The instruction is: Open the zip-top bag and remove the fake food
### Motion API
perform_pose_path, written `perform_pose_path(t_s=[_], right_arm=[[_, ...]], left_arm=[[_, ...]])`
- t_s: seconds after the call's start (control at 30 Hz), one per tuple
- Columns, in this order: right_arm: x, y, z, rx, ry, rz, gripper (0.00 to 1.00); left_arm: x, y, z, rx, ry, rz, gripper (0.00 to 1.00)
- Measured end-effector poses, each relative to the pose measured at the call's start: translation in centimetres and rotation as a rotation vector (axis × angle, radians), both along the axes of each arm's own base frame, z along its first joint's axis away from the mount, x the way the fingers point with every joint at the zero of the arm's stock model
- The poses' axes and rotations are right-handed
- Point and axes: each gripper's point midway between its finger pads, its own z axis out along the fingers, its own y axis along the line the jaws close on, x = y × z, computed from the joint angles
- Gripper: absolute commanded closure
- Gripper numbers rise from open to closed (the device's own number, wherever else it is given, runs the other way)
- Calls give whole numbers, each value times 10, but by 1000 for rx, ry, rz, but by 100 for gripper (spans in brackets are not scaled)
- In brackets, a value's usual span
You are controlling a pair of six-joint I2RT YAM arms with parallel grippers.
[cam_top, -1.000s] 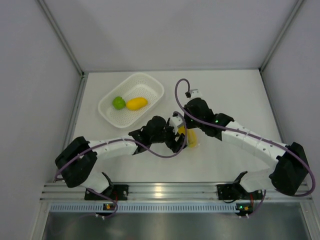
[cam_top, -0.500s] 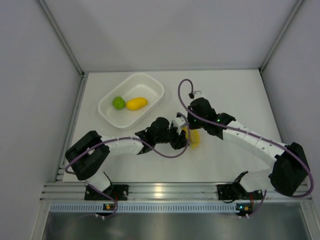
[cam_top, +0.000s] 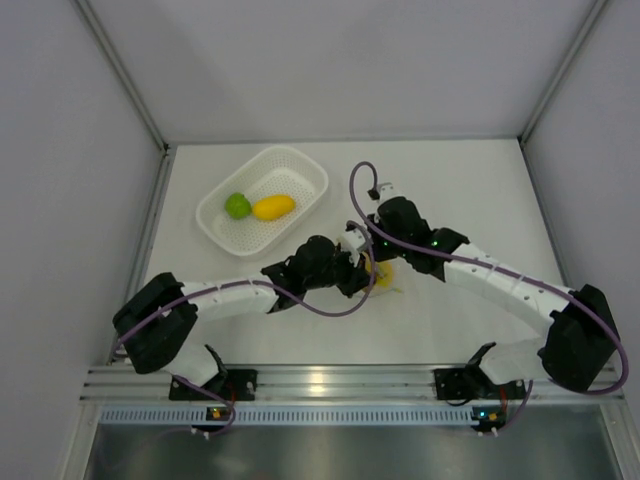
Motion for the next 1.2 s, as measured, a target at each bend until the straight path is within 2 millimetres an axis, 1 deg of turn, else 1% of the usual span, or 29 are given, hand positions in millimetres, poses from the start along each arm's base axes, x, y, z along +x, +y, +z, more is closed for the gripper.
perform_pose_path(t_s=[0.1, 0.2, 0.33, 0.43, 0.53, 0.63, 0.77, 0.9, 1.03, 1.2], right_arm=[[-5, 5, 0, -12, -9, 30, 100], [-6, 5, 2, -35, -37, 20, 100], [0, -3, 6, -71, -81, -33, 100], [4, -9, 8, -102, -114, -72, 100], [9, -17, 7, -120, -140, -112, 100], [9, -22, 5, -112, -158, -135, 100], [6, -26, 5, -75, -188, -146, 100], [8, -25, 11, -50, -219, -146, 100], [11, -22, 21, -35, -259, -130, 100], [8, -9, 26, -27, -286, -18, 100]], left_arm=[[5, 5, 13, -16, -10, 52, 100], [8, 9, 19, -19, -6, 93, 100], [7, 9, 22, -19, 20, 102, 100], [2, 9, 28, -37, 36, 91, 100], [-2, 10, 40, -66, 51, 89, 100], [-5, 13, 53, -100, 68, 103, 100], [-9, 14, 66, -140, 96, 115, 100], [-15, 14, 77, -179, 128, 107, 100], [-25, 15, 87, -237, 163, 76, 100], [-39, 15, 93, -298, 194, 8, 100]])
